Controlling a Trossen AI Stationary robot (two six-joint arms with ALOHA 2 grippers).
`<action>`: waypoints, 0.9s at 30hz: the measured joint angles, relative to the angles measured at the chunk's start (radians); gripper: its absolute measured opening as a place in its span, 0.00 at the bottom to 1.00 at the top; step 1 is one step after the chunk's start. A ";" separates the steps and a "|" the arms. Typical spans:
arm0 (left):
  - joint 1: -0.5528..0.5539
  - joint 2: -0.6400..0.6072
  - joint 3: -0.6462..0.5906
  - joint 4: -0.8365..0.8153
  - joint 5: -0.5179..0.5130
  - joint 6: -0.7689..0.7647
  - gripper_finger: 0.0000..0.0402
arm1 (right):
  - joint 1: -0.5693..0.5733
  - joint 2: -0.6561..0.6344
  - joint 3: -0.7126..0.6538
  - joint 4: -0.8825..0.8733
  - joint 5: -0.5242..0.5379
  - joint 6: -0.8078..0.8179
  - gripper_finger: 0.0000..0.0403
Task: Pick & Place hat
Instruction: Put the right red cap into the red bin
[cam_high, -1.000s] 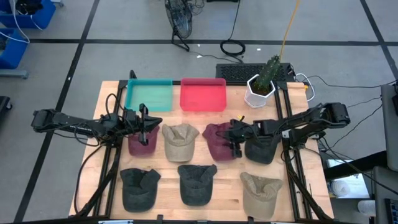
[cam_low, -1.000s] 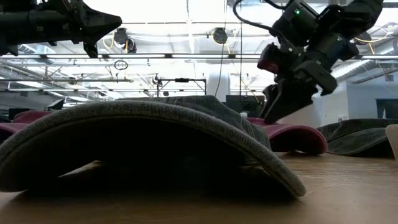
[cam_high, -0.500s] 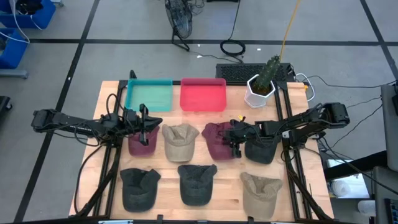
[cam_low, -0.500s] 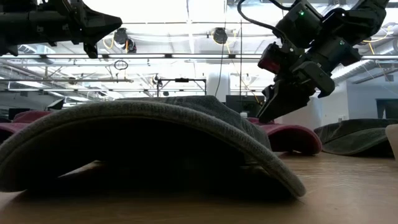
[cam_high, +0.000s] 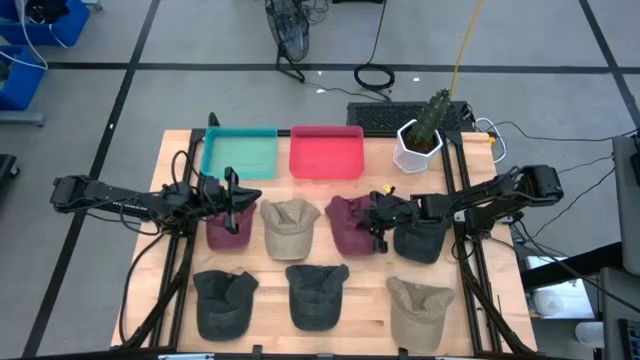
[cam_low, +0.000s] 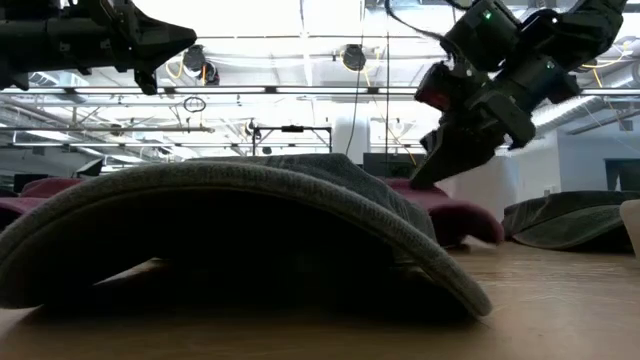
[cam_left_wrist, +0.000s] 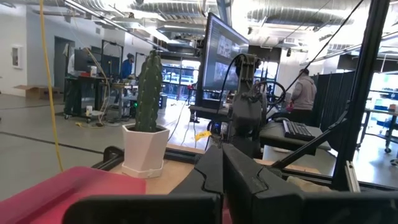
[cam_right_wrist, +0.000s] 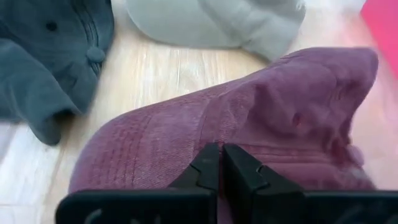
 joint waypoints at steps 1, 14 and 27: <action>0.000 0.000 0.000 -0.002 0.000 0.000 0.02 | 0.001 -0.008 0.009 -0.001 0.000 -0.001 0.01; 0.000 0.000 0.000 -0.006 -0.011 0.010 0.02 | -0.054 -0.050 0.359 -0.224 0.052 -0.194 0.00; 0.000 0.000 0.000 0.007 -0.018 0.029 0.02 | -0.411 0.199 0.605 -0.240 -0.165 -0.353 0.00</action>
